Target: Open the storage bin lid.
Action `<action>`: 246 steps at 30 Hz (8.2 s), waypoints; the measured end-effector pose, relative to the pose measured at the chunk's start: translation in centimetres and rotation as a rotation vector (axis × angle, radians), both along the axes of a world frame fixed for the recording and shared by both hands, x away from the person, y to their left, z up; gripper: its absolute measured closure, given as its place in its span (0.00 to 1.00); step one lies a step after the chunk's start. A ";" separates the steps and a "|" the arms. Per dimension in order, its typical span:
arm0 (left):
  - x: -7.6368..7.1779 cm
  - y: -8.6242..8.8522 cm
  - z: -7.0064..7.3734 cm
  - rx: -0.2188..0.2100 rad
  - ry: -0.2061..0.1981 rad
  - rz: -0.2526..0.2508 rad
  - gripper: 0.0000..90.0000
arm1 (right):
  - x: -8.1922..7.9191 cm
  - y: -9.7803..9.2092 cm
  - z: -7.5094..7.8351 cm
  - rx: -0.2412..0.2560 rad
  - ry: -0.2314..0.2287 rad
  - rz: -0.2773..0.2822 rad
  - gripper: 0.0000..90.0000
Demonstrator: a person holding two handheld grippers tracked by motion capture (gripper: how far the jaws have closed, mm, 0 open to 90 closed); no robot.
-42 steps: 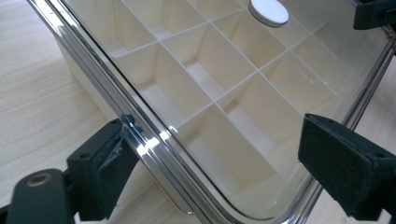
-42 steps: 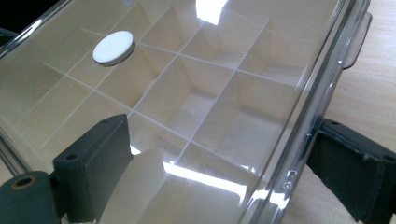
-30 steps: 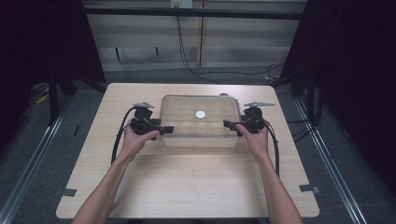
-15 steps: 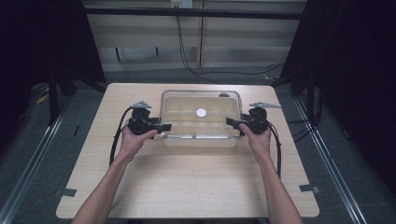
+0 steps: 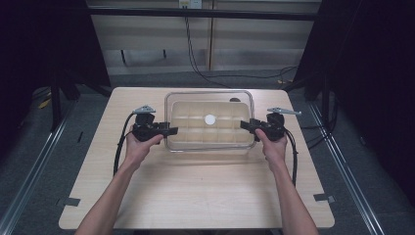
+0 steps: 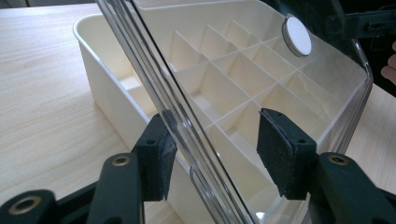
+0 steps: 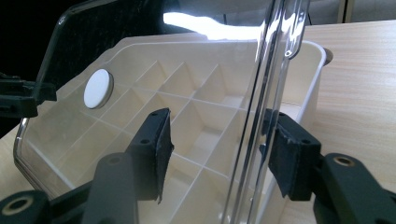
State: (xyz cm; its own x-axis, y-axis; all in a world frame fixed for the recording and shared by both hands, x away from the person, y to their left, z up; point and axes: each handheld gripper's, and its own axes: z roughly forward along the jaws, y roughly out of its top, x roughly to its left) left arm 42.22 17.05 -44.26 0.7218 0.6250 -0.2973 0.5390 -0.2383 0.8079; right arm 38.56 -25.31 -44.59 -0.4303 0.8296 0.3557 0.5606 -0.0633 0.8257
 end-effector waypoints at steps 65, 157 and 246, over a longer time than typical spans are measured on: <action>-3.4 1.1 2.9 -0.035 -0.100 -0.003 0.77 | -4.5 -1.1 2.3 0.053 -0.069 0.037 0.71; -14.4 3.8 2.3 0.104 -0.085 -0.082 0.77 | -15.2 0.8 2.6 -0.010 0.032 0.191 0.76; -14.9 2.6 -3.7 0.201 0.103 -0.169 0.56 | -15.5 2.1 -4.3 -0.111 0.264 0.149 0.51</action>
